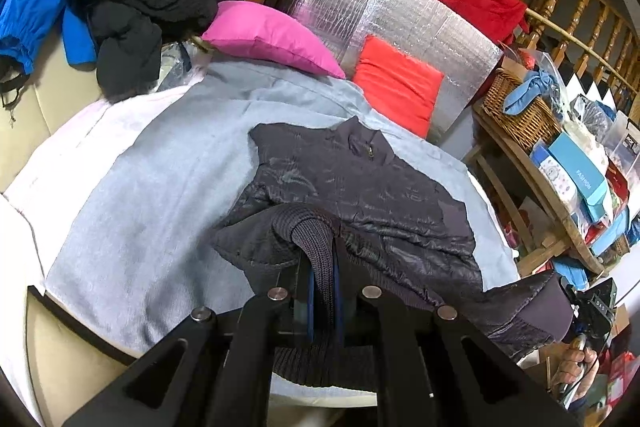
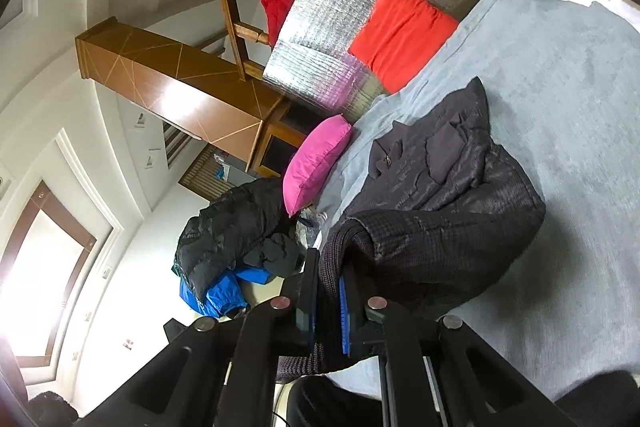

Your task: Fold large clothes

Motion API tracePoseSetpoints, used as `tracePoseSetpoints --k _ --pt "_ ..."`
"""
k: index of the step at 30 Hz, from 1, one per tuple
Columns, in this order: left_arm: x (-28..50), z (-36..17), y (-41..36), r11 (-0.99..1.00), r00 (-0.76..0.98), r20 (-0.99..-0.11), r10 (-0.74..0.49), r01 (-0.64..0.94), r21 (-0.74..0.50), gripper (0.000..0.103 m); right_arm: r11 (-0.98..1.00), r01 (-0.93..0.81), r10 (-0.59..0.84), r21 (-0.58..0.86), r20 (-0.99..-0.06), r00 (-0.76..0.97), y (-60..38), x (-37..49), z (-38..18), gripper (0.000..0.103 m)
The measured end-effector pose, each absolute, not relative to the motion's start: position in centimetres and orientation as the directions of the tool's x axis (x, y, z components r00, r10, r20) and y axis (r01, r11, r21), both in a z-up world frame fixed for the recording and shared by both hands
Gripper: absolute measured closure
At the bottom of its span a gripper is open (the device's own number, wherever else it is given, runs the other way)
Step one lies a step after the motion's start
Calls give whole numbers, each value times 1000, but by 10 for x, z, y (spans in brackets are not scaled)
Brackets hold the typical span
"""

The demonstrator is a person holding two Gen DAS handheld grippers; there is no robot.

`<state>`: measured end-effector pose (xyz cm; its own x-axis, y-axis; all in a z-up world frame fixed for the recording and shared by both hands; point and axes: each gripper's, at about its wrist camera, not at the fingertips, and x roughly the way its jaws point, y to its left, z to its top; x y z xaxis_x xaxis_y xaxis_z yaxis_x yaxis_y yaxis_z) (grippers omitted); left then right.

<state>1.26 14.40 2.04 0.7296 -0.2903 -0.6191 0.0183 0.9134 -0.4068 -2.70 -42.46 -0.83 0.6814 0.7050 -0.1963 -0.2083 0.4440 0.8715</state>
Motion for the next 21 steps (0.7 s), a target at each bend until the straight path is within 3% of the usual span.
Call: tracePoseSetpoints --k 21 --pt "16 26 148 908 739 -608 -291 14 -418 95 456 -223 690 862 -184 700 -426 -15 6 94"
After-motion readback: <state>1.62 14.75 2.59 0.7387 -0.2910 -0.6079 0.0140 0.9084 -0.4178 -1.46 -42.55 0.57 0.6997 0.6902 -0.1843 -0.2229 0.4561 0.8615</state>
